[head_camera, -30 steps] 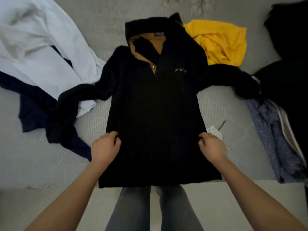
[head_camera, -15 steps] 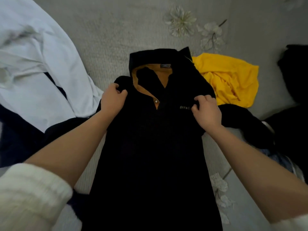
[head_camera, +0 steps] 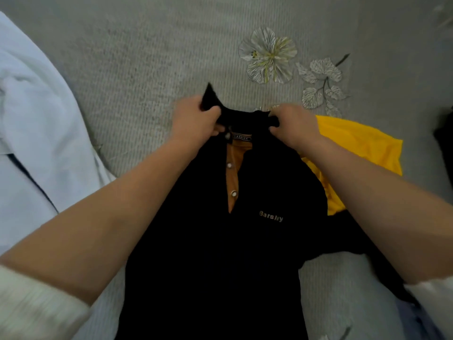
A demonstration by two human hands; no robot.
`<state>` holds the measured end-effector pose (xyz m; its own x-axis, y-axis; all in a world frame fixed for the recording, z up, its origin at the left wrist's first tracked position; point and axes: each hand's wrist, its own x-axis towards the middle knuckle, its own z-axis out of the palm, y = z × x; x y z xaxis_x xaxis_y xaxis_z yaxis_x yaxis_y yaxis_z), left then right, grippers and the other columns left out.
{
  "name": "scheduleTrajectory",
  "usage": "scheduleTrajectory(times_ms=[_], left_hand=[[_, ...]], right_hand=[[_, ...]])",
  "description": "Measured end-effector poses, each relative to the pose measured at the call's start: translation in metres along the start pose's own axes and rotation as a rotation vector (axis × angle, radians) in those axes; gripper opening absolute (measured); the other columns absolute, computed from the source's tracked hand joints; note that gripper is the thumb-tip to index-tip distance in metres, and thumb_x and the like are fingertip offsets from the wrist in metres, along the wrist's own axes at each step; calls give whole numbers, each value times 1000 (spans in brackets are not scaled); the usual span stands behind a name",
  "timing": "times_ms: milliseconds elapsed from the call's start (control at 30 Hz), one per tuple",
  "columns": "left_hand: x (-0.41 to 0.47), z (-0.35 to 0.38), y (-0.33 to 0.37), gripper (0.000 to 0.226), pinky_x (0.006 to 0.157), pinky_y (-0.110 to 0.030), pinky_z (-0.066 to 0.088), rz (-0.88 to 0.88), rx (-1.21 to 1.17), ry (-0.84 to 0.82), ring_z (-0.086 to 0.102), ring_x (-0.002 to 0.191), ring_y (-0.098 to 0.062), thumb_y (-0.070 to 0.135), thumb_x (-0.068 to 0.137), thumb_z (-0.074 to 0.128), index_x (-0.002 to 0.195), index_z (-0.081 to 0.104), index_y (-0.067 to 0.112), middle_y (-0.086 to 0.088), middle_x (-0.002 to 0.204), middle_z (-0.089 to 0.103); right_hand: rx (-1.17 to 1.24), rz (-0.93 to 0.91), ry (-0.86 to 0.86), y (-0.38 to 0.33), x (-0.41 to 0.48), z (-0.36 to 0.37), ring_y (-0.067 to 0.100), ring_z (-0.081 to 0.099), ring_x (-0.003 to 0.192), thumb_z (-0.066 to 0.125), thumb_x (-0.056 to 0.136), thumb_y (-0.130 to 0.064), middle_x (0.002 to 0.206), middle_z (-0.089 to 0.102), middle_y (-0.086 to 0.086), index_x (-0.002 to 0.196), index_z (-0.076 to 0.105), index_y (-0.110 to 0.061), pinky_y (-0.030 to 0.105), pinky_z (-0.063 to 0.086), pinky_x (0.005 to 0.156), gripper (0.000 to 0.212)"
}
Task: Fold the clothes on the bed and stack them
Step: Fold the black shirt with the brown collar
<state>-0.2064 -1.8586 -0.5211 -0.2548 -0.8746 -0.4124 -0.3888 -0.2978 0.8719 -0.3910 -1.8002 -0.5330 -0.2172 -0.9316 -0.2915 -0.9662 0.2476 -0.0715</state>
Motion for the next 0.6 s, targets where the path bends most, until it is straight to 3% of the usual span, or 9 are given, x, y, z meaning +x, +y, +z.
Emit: scheduleTrajectory(times_ms=[33, 100, 167, 267, 367, 500, 600], left_hand=[[3, 8, 3, 12, 56, -17, 48, -5, 40, -81, 65, 69, 1, 13, 93, 49, 96, 60, 14, -1, 88, 63], [5, 17, -3, 39, 66, -11, 41, -59, 188, -260, 53, 104, -5, 26, 96, 46, 131, 46, 9, -5, 126, 54], [5, 16, -17, 51, 75, -7, 32, -92, 264, -336, 44, 114, -7, 29, 97, 44, 142, 32, 10, -5, 144, 39], [0, 6, -31, 42, 89, -10, 31, -17, 265, -313, 42, 128, -14, 17, 96, 46, 137, 41, 11, -4, 139, 46], [-11, -2, -39, 34, 94, -21, 36, 85, 385, -173, 49, 121, -18, 14, 95, 46, 129, 51, 12, -6, 130, 53], [-39, -15, -59, 33, 97, -13, 22, 280, 627, -133, 43, 125, -22, 13, 92, 51, 125, 55, 7, -10, 131, 51], [-71, -47, -79, 37, 100, -30, 26, 394, 759, -84, 47, 120, -37, 22, 88, 50, 117, 61, 1, -20, 125, 54]], right_hand=[[50, 23, 21, 2, 4, 1, 36, 52, 110, 56, 87, -20, 115, 58, 17, 112, 61, -6, 39, 42, 83, 29], [209, 44, 88, 5, 6, 5, 32, 50, 111, 54, 90, -22, 115, 57, 17, 110, 60, -5, 36, 37, 84, 27], [335, 79, 155, 6, 2, 13, 30, 47, 111, 50, 92, -23, 115, 54, 16, 111, 57, -5, 34, 34, 85, 26], [364, 156, 263, 5, -6, 25, 29, 44, 111, 45, 94, -23, 116, 50, 16, 113, 52, -4, 33, 34, 82, 27], [286, 204, 349, -6, -10, 31, 32, 45, 112, 46, 94, -24, 121, 48, 17, 118, 51, -5, 36, 37, 82, 31], [172, 227, 108, -19, -20, 38, 33, 31, 132, 50, 92, -24, 152, 20, 11, 146, 22, -21, 45, 37, 96, 61], [269, 225, 213, -9, -63, 31, 28, 28, 137, 48, 91, -19, 154, 22, 9, 145, 26, -17, 41, 29, 105, 59]])
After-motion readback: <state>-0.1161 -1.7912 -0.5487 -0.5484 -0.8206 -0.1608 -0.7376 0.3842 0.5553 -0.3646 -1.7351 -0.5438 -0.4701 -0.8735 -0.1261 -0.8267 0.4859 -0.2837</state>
